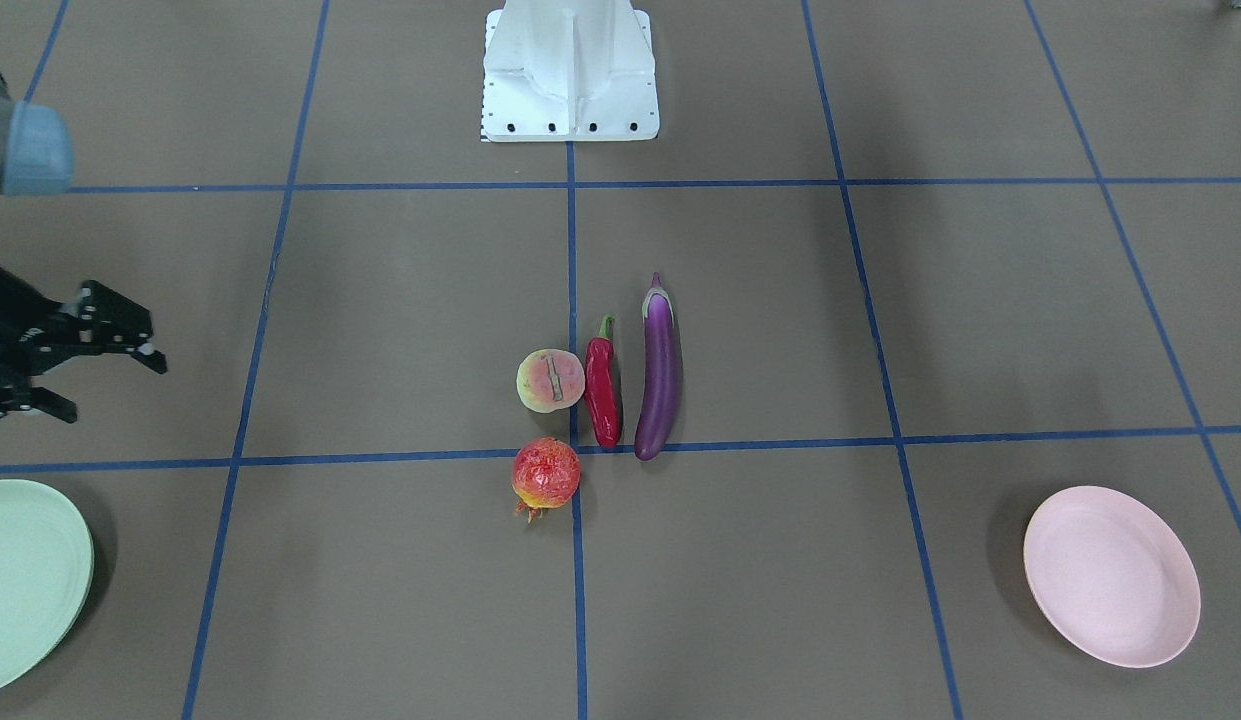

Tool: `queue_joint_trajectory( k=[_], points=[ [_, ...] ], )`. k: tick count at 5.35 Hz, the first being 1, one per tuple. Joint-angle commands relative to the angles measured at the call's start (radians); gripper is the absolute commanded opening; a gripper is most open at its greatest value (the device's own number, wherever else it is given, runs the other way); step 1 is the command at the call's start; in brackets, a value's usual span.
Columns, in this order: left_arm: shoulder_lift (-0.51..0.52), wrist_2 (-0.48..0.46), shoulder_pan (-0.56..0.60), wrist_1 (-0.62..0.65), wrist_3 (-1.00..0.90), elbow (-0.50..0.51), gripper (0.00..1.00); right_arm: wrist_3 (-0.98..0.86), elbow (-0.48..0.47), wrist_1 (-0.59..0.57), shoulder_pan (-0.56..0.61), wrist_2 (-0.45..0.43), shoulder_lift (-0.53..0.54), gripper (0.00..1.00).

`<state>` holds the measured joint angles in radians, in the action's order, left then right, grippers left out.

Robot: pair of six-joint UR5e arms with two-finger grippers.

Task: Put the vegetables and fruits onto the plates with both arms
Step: 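Move the right gripper over the red pomegranate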

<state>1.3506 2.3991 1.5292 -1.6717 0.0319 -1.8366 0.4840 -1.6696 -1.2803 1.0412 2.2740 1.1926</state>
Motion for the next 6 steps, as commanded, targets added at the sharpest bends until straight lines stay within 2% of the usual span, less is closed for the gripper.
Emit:
queue_joint_trajectory(
  k=[1,2,3,5,6],
  points=[
    [0.001,0.002,-0.001,-0.002,0.002,0.0,1.0,0.29,0.172,-0.008,-0.23,-0.311,-0.257,0.99],
    [0.001,0.0,-0.001,-0.002,0.0,0.002,1.0,0.359,0.321,-0.014,-0.287,-0.373,-0.395,0.99],
    [0.001,0.002,-0.001,-0.002,0.0,0.005,1.0,0.405,0.425,-0.016,-0.317,-0.413,-0.492,0.99],
    [-0.001,0.002,-0.001,-0.002,0.0,0.008,1.0,0.439,0.525,-0.014,-0.361,-0.476,-0.588,0.99],
    [-0.001,0.002,-0.001,-0.002,0.0,0.008,1.0,0.449,0.54,-0.014,-0.374,-0.505,-0.594,0.99]
  ],
)
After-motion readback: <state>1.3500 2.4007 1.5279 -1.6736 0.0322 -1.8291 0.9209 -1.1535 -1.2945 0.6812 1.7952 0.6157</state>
